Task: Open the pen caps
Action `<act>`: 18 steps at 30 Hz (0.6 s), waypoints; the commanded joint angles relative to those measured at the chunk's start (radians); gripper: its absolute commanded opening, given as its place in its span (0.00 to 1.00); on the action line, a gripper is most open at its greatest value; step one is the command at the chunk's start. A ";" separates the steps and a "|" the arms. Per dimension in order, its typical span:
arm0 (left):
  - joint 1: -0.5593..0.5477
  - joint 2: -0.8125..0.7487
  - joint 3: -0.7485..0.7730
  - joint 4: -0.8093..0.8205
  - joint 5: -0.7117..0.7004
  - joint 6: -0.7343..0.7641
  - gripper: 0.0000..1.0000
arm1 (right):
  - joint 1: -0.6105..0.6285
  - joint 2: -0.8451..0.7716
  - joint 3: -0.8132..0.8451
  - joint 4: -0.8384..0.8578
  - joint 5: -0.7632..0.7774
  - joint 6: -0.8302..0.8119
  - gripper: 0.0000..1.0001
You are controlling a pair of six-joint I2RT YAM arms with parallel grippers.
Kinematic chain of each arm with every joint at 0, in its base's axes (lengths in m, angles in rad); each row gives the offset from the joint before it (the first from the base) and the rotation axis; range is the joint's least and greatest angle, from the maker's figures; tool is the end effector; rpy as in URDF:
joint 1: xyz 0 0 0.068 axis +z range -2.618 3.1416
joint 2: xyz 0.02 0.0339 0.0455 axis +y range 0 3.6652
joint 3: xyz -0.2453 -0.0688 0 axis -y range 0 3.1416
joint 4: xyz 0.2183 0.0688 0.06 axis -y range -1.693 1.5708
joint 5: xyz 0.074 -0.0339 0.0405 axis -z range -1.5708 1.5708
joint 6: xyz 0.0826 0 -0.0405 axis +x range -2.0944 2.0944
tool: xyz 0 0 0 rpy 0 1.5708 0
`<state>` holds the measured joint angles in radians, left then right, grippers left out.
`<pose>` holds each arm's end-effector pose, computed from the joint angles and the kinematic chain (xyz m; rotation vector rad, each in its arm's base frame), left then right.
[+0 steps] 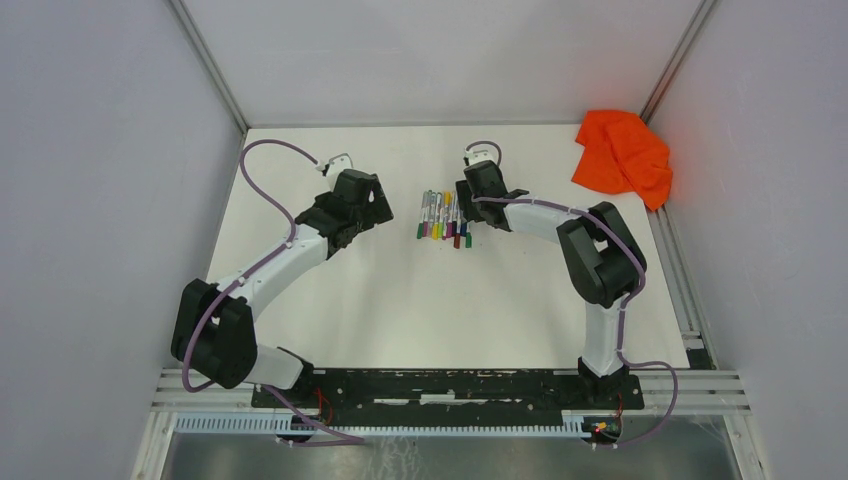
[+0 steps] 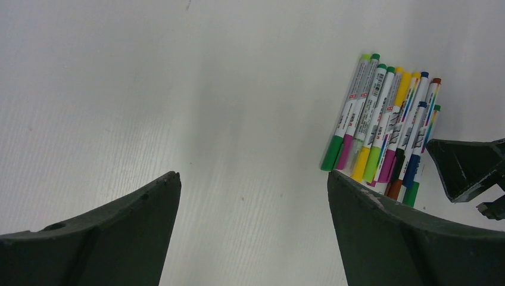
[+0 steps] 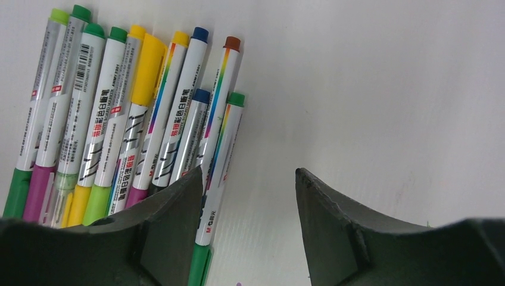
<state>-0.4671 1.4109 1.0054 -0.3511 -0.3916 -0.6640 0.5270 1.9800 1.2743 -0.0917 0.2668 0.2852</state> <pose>0.2950 -0.1135 0.2215 -0.4134 2.2240 -0.1434 0.3826 0.1975 0.1327 -0.1547 2.3291 0.0876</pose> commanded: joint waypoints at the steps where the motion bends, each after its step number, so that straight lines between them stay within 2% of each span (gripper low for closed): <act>1: -0.004 -0.031 0.018 0.005 -0.013 -0.039 0.96 | -0.007 0.020 0.033 0.011 0.017 0.010 0.63; 13: -0.004 -0.042 0.016 0.003 -0.017 -0.040 0.96 | -0.010 0.052 0.042 0.006 0.013 0.010 0.62; 18: -0.005 -0.040 0.018 -0.001 -0.020 -0.045 0.96 | -0.009 0.072 0.061 -0.024 0.008 0.002 0.56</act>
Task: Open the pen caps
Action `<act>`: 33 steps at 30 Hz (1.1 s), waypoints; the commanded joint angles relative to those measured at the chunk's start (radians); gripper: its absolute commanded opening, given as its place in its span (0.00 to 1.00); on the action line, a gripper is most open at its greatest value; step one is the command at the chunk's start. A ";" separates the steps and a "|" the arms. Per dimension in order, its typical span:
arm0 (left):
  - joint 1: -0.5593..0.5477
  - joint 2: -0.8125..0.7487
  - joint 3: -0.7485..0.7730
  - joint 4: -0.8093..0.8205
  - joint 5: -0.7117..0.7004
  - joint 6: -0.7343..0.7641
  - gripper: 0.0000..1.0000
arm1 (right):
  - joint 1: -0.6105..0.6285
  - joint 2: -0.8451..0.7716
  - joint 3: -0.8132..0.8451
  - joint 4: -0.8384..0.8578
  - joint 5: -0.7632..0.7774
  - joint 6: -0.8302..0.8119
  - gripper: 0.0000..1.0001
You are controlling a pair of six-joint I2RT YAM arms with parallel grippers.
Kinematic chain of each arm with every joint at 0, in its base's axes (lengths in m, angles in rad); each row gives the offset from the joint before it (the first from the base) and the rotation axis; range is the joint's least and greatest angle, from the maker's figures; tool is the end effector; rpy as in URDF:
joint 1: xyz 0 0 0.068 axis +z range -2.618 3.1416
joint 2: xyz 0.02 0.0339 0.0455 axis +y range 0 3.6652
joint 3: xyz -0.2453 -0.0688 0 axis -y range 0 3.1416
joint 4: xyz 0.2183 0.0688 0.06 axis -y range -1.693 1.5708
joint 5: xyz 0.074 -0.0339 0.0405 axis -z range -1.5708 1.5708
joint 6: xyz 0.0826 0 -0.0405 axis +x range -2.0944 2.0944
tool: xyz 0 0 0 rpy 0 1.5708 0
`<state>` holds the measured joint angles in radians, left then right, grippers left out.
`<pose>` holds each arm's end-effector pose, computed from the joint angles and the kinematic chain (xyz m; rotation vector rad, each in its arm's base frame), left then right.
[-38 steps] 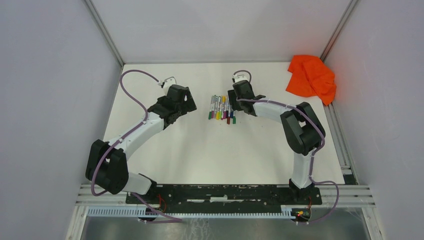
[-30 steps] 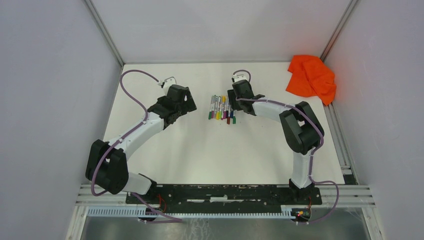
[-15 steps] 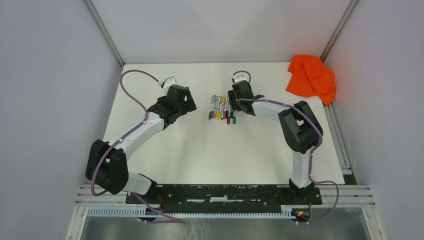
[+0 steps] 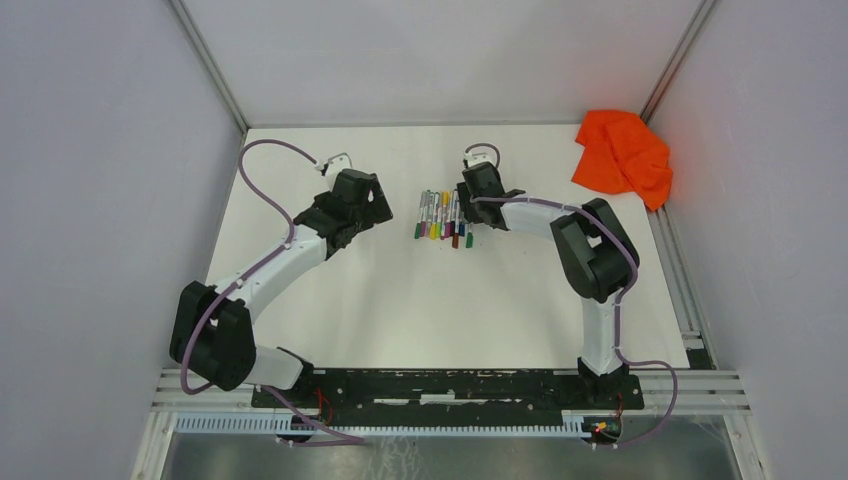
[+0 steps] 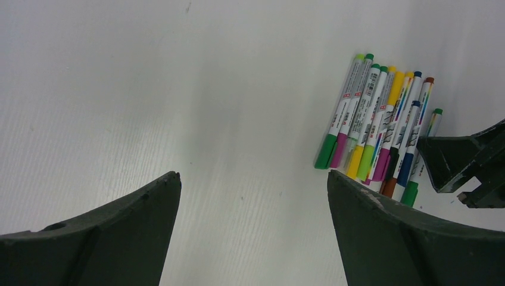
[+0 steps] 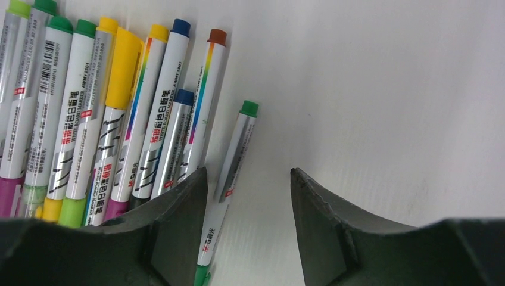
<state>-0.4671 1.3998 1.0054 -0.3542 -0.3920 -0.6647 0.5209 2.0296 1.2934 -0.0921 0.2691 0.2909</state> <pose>0.2937 -0.1128 0.2244 -0.4152 2.2167 -0.1486 0.3879 0.1972 0.1181 -0.1472 2.3572 0.0692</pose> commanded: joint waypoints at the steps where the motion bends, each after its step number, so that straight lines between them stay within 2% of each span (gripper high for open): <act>1: -0.004 -0.028 0.020 -0.001 -0.019 -0.044 0.96 | -0.004 0.026 0.046 -0.035 0.007 -0.007 0.54; 7: -0.005 -0.032 0.027 -0.012 -0.020 -0.049 0.96 | -0.003 0.028 0.042 -0.090 0.003 -0.019 0.41; 9: -0.004 -0.035 0.027 -0.014 -0.018 -0.052 0.97 | -0.003 0.031 0.030 -0.099 -0.008 -0.011 0.41; 14: -0.004 -0.038 0.026 -0.015 0.004 -0.052 0.98 | -0.004 0.035 -0.021 -0.068 -0.079 0.031 0.34; 17: -0.005 -0.045 0.017 0.006 0.044 -0.042 1.00 | -0.009 0.046 -0.040 -0.055 -0.118 0.057 0.26; 23: -0.004 -0.077 -0.053 0.138 0.194 -0.022 1.00 | -0.013 0.037 -0.091 -0.014 -0.162 0.091 0.12; 26: -0.004 -0.082 -0.085 0.207 0.280 -0.020 1.00 | -0.021 0.019 -0.114 0.004 -0.172 0.093 0.00; 30: -0.004 -0.088 -0.168 0.341 0.401 -0.026 0.98 | -0.027 -0.044 -0.172 0.076 -0.221 0.092 0.00; 33: -0.006 -0.088 -0.253 0.503 0.519 -0.039 0.94 | -0.030 -0.114 -0.231 0.167 -0.266 0.110 0.00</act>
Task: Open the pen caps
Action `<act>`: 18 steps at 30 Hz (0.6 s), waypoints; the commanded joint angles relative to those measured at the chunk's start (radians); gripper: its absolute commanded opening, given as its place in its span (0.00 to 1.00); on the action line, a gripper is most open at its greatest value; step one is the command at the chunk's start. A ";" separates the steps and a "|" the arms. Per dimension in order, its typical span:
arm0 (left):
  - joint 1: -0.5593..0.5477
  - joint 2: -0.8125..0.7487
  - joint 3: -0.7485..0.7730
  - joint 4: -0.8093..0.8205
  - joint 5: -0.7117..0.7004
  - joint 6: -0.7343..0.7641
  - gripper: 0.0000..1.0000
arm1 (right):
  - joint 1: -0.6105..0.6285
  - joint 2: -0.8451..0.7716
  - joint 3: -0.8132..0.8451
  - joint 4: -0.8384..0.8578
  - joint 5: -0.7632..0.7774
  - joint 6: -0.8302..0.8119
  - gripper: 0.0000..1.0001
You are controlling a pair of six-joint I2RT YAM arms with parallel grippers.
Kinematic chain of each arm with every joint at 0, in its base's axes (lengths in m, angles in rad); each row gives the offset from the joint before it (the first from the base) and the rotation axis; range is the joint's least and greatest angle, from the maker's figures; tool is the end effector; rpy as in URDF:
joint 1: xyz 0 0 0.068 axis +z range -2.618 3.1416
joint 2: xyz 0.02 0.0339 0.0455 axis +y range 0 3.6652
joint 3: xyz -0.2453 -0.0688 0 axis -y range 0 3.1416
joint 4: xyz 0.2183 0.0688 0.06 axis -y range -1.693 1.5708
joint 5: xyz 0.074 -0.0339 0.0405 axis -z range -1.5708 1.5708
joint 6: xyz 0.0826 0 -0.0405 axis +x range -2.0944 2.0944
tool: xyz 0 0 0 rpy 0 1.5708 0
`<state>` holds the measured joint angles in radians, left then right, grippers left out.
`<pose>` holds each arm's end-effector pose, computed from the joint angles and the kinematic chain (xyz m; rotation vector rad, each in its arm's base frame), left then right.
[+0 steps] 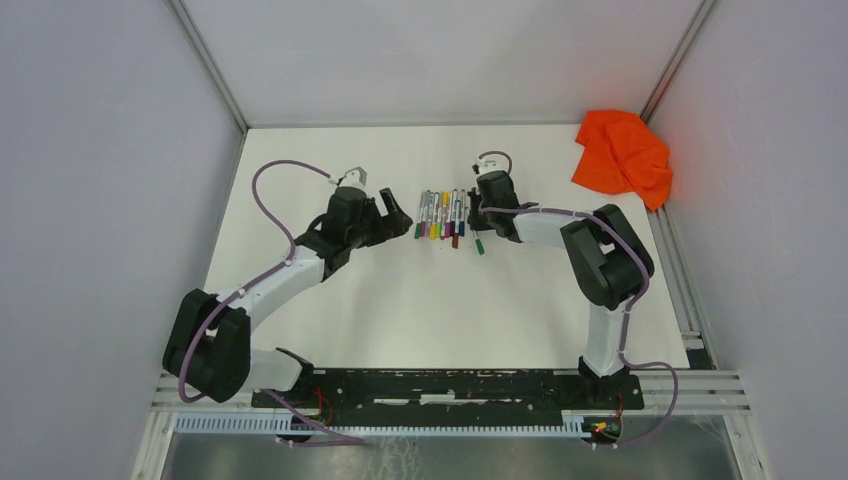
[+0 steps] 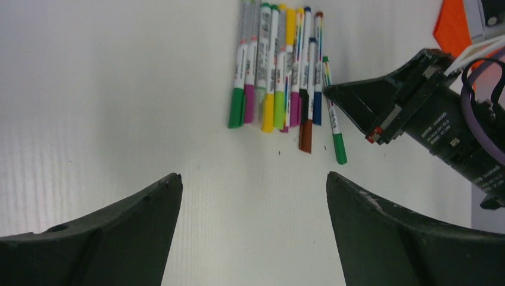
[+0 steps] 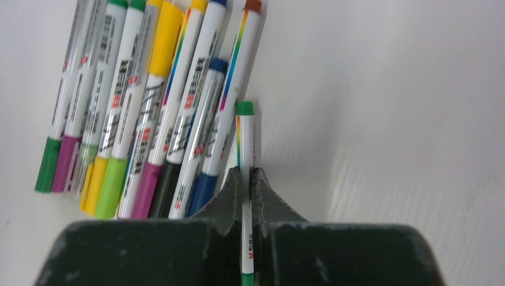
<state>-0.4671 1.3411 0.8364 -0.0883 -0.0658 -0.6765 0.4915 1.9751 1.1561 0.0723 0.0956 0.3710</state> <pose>0.2828 -0.1365 0.2119 -0.2708 2.2052 -0.5780 0.3776 0.1932 0.1144 -0.0919 2.3340 0.3252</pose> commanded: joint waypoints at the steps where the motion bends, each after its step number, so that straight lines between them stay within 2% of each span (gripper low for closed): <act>1: -0.009 -0.030 -0.113 0.288 0.220 -0.032 0.93 | -0.001 -0.088 -0.114 0.028 -0.127 0.042 0.00; 8: -0.077 -0.018 -0.228 0.550 0.313 -0.053 0.88 | -0.002 -0.221 -0.222 0.206 -0.241 0.150 0.00; 18: -0.174 0.097 -0.258 0.725 0.356 -0.106 0.77 | -0.003 -0.327 -0.417 0.599 -0.337 0.397 0.00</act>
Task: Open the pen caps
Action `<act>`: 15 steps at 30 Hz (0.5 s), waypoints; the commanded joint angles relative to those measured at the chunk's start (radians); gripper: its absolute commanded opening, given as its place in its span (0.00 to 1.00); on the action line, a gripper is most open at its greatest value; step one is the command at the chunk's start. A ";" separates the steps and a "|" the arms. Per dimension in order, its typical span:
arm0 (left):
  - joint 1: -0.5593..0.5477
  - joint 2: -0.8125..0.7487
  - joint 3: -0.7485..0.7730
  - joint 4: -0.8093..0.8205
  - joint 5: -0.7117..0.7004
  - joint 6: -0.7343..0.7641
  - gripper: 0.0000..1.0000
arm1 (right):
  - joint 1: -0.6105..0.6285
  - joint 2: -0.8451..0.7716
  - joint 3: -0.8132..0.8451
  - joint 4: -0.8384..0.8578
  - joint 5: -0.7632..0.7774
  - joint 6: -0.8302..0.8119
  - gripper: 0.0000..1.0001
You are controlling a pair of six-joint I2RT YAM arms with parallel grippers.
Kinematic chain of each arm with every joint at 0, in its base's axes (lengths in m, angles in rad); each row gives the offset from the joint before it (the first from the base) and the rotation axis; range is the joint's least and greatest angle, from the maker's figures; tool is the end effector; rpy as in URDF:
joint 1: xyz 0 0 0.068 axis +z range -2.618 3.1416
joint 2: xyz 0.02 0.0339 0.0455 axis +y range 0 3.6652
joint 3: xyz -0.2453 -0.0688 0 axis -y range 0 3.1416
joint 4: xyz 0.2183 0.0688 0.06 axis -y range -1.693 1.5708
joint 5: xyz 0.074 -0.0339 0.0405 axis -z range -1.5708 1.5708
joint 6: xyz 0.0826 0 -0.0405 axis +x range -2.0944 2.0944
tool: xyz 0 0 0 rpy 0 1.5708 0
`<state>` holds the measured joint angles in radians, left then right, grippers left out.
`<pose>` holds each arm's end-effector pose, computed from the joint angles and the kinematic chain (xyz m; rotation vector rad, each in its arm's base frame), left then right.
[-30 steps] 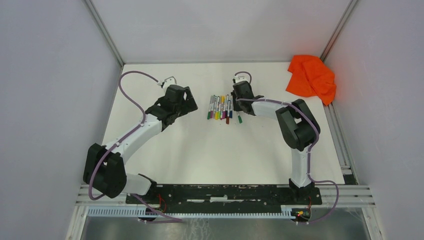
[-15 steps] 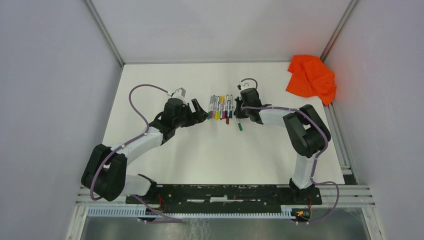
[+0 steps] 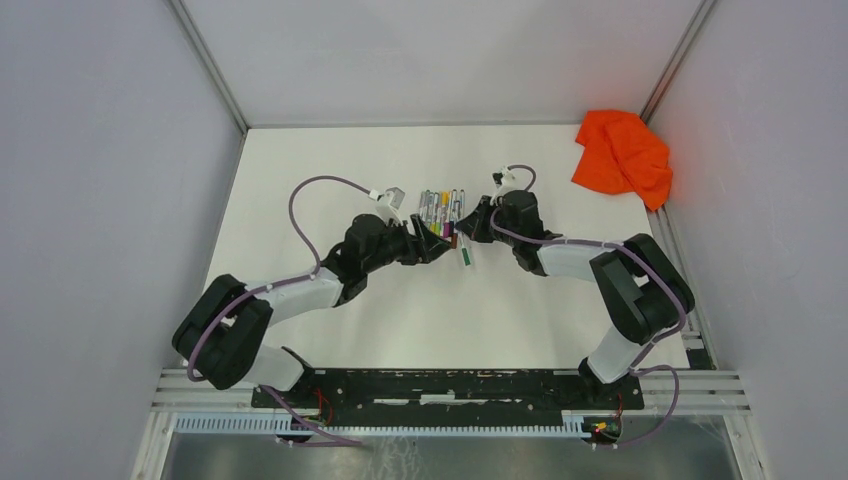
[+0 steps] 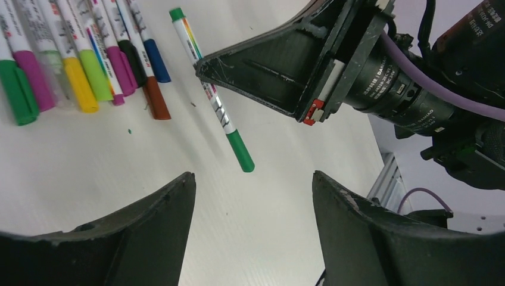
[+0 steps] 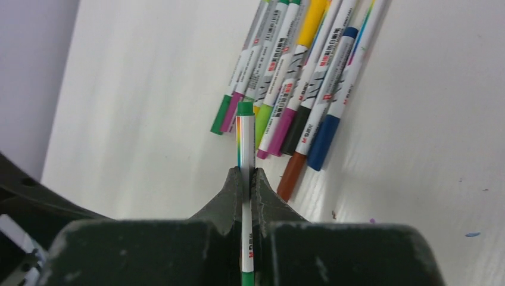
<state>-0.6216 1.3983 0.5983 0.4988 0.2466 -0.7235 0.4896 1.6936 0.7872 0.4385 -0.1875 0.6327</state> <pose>0.2486 -0.2029 0.1946 0.0814 2.0295 -1.1242 0.3196 0.1878 0.1521 0.0296 2.1495 0.8733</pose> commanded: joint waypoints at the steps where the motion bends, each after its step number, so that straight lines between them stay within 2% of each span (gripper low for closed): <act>1: -0.023 0.049 -0.024 0.156 0.046 -0.066 0.76 | -0.001 -0.050 -0.064 0.266 -0.059 0.160 0.00; 9: -0.050 0.105 -0.024 0.219 0.055 -0.088 0.67 | 0.000 -0.046 -0.136 0.483 -0.088 0.313 0.00; 15: -0.053 0.127 -0.021 0.226 0.051 -0.090 0.65 | -0.001 -0.034 -0.147 0.517 -0.115 0.329 0.00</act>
<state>-0.6701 1.5070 0.5724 0.6651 0.2878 -0.7708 0.4896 1.6741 0.6460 0.8467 -0.2665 0.9211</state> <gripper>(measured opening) 0.658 0.023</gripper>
